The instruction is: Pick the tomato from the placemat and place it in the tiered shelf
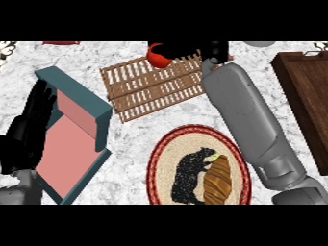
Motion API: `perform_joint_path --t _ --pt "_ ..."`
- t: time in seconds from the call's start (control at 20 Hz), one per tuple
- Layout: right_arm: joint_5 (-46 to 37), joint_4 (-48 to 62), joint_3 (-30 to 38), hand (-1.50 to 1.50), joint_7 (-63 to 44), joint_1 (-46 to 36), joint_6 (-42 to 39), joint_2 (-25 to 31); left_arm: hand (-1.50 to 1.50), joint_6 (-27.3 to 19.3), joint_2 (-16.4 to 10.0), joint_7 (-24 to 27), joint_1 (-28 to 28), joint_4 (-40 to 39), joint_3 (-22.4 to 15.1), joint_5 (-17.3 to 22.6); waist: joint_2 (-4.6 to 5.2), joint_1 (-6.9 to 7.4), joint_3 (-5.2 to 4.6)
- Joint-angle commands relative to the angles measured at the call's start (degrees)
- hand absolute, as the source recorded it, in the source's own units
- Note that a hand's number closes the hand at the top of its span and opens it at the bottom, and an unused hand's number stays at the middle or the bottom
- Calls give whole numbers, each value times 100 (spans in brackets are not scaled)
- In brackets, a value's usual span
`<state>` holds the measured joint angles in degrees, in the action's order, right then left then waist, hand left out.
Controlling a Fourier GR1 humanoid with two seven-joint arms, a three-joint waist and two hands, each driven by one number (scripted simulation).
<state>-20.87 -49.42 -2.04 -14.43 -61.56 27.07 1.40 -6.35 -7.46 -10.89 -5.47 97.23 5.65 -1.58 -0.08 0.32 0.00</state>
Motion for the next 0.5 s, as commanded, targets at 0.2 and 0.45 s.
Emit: perform_joint_path --t 0.2,0.45 --pt "127 -1266 468 -150 -1038 516 -152 874 0 276 -92 581 403 -203 158 156 -29 -106 -4" --pt "526 -2472 811 -150 -1735 1155 -986 1732 0 33 73 87 388 235 -102 -83 -44 -147 0"
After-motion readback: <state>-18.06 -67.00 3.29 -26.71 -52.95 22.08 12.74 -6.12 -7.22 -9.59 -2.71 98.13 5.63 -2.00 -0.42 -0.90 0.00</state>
